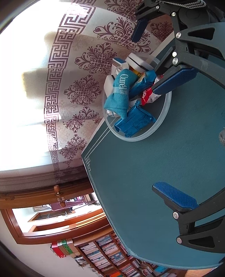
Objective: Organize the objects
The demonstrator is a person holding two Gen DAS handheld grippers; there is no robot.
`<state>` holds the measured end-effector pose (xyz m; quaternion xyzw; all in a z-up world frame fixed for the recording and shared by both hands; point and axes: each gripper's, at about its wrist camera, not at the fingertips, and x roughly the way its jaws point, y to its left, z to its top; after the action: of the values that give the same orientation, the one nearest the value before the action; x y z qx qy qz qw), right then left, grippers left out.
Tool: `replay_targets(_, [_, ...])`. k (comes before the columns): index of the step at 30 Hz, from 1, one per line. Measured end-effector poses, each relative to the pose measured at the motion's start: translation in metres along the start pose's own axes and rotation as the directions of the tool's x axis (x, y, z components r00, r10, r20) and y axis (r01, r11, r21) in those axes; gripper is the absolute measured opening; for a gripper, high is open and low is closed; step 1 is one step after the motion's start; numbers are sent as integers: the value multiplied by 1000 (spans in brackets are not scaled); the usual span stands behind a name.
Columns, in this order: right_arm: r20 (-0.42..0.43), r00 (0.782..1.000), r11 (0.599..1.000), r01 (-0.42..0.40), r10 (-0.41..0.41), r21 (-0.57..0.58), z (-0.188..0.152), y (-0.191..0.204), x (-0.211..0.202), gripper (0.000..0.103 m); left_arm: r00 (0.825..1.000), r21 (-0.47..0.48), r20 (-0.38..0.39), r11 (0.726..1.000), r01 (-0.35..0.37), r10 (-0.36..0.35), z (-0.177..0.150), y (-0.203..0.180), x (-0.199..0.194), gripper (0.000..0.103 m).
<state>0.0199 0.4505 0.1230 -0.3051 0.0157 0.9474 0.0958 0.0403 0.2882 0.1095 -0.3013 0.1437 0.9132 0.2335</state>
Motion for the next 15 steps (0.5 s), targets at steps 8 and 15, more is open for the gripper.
replay_targets(8, [1,1000,1000,0,0,0,0,0,0,97,1000,-2,-5,1000,7,-7,0,-2,2,103])
replay_targets(15, [1,1000,1000,0,0,-1,0,0,0,97,1000,-7,-13,1000,17,-18,-1,-3,4,103])
